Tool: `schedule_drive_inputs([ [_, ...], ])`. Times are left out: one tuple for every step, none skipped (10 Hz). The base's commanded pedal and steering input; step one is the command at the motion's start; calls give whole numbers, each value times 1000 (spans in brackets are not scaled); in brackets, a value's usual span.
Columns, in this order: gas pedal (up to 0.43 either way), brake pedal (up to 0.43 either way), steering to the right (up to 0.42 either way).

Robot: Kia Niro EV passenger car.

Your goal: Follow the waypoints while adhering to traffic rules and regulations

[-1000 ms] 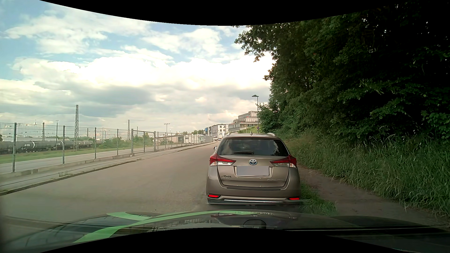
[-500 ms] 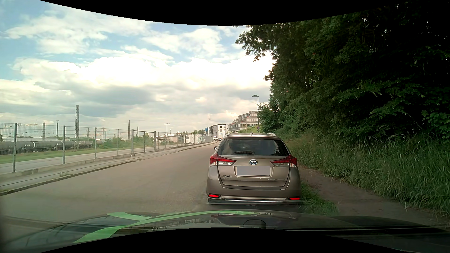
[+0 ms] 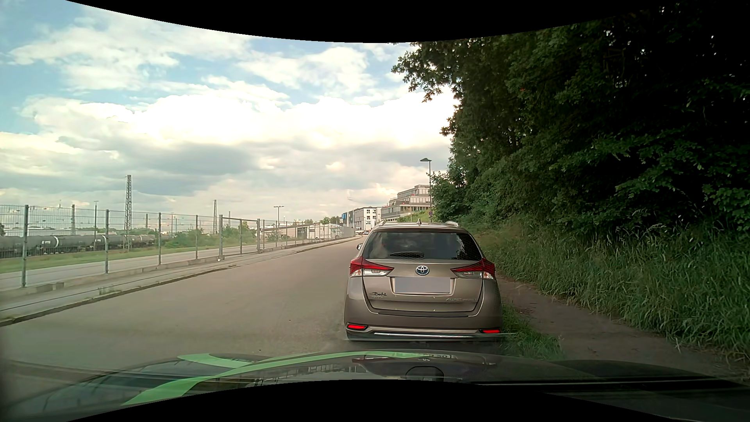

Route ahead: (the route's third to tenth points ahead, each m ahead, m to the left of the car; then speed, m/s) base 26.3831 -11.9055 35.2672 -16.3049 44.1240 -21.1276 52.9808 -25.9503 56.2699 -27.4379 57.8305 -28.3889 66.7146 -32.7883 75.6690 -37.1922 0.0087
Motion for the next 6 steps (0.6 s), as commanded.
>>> schedule_drive_inputs([
  [0, 110, -971],
  [0, 91, -971],
  [0, 85, -971],
  [0, 61, -972],
  [0, 37, -971],
  [0, 24, -972],
])
